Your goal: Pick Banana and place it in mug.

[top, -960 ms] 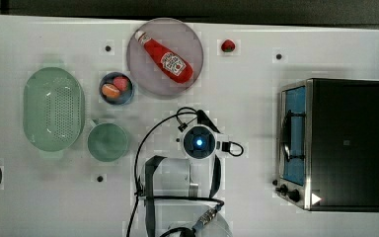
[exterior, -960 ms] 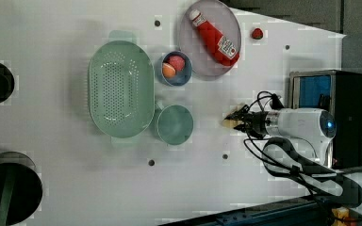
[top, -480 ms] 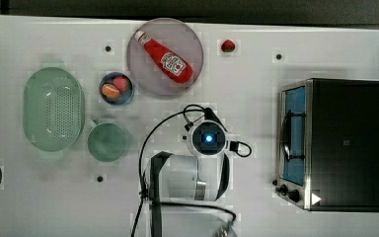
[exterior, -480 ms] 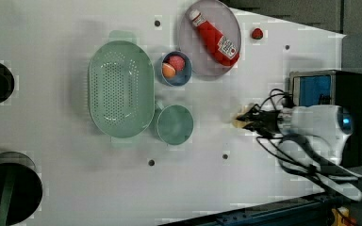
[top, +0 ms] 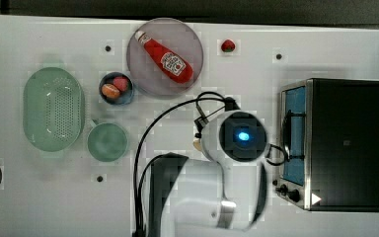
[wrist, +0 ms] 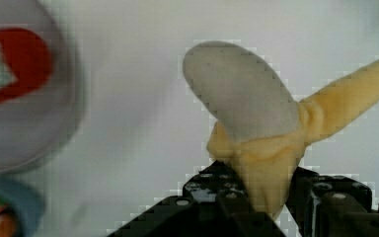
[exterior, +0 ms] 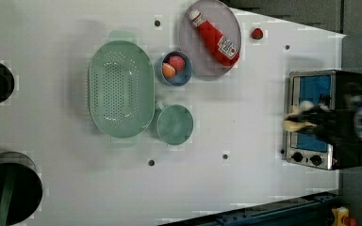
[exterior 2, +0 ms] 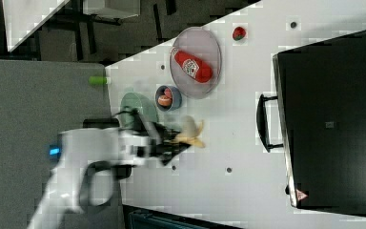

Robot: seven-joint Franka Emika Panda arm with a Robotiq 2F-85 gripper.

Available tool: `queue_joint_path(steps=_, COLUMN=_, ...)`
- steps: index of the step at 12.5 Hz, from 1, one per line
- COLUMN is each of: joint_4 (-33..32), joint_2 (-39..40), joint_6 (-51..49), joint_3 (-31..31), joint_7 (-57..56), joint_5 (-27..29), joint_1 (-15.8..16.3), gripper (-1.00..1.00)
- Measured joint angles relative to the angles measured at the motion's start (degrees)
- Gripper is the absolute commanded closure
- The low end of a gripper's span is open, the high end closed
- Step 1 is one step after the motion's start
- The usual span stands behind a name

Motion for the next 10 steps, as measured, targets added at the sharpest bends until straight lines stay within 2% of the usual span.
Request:
queue_joint_path(steps=1, joint_4=2.6, joint_2=-2.8, joint_6=-4.0, joint_3=0.1, joint_7=0.0, joint_5=-0.3, joint_1=-0.2, gripper=0.46)
queue_joint_path(steps=3, joint_4=5.5, joint_2=-6.7, joint_6=-5.2, joint_3=0.8, joint_7=0.3, joint_5=-1.6, joint_1=-0.2, gripper=0.46)
queue_joint_path(steps=6, joint_4=5.9, joint_2=-8.8, joint_6=-5.7, joint_3=7.3, joint_7=4.0, joint_5=-0.9, joint_1=-0.6, gripper=0.46)
queue_joint_path(steps=10, joint_4=3.8, joint_2=-5.2, joint_6=-6.2, joint_3=17.2, joint_7=9.5, joint_5=1.1, joint_1=3.3, gripper=0.46)
